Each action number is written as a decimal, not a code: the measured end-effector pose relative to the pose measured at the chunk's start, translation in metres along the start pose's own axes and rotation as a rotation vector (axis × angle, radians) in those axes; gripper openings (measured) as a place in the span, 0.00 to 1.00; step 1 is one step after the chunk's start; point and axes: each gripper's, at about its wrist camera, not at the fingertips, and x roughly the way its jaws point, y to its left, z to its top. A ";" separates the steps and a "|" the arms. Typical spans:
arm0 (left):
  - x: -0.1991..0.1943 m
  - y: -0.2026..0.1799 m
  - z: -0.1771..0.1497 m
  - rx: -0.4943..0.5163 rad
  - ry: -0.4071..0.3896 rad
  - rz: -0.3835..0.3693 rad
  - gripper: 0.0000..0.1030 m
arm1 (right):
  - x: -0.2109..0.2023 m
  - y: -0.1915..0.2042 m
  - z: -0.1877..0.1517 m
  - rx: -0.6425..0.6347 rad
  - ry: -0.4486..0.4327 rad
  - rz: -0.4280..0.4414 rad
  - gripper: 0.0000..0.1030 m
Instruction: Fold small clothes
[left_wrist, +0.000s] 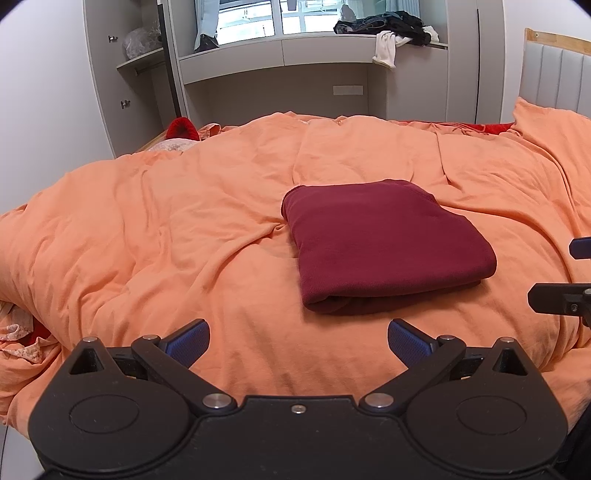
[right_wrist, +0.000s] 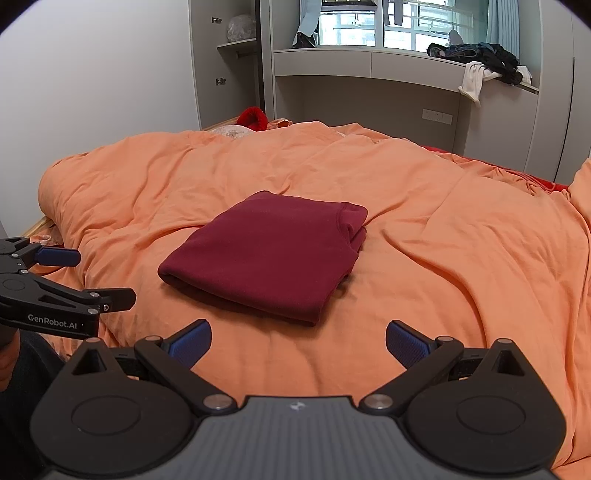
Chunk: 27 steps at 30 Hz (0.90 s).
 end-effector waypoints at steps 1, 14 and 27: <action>0.000 0.000 0.000 -0.002 -0.001 0.000 0.99 | 0.000 0.000 0.000 -0.001 -0.001 -0.001 1.00; 0.004 0.004 0.000 -0.013 0.008 -0.002 0.99 | -0.004 -0.005 0.002 0.013 -0.012 -0.015 1.00; 0.010 0.004 0.002 -0.013 0.002 -0.052 0.99 | -0.007 -0.012 -0.001 0.027 -0.018 -0.023 1.00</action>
